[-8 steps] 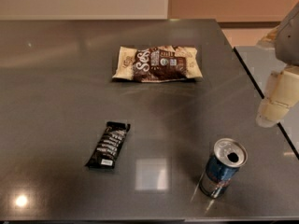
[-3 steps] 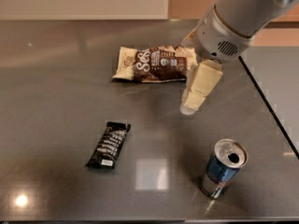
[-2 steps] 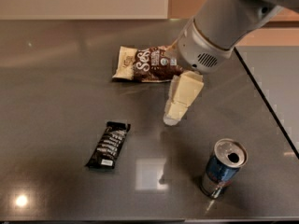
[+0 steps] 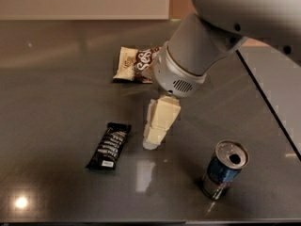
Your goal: Move rxbar chocolate near brown chip bag
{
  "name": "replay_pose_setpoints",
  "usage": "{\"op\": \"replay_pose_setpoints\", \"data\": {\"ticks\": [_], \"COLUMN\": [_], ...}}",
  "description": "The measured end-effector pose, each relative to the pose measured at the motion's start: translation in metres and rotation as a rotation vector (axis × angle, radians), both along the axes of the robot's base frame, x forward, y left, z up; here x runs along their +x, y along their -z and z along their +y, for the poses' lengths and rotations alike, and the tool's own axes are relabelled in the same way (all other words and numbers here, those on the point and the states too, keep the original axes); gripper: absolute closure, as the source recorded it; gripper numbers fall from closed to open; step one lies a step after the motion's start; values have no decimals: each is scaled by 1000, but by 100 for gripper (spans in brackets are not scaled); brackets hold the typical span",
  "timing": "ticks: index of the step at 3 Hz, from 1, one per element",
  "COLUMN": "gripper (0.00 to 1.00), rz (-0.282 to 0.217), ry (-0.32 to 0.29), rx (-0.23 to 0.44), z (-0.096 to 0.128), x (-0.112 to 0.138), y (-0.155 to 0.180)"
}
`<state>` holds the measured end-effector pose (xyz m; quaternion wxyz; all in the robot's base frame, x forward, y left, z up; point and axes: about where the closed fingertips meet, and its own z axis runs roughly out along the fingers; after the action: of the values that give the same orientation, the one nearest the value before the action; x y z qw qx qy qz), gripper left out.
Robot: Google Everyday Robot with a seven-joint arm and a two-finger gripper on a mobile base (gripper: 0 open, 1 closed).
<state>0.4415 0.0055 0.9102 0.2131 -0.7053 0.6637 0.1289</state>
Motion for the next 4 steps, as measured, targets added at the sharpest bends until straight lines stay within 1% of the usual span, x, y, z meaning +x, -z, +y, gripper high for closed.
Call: {"op": "replay_pose_setpoints", "data": {"ticks": [1, 2, 3, 4], "gripper": [0, 0, 0, 0], "rz": [1, 18, 43, 70], "ry": [-53, -90, -123, -143], "rx": [-7, -34, -71, -114], "z": [23, 42, 58, 68], "x": [-8, -9, -8, -9], "y": [15, 31, 48, 64]}}
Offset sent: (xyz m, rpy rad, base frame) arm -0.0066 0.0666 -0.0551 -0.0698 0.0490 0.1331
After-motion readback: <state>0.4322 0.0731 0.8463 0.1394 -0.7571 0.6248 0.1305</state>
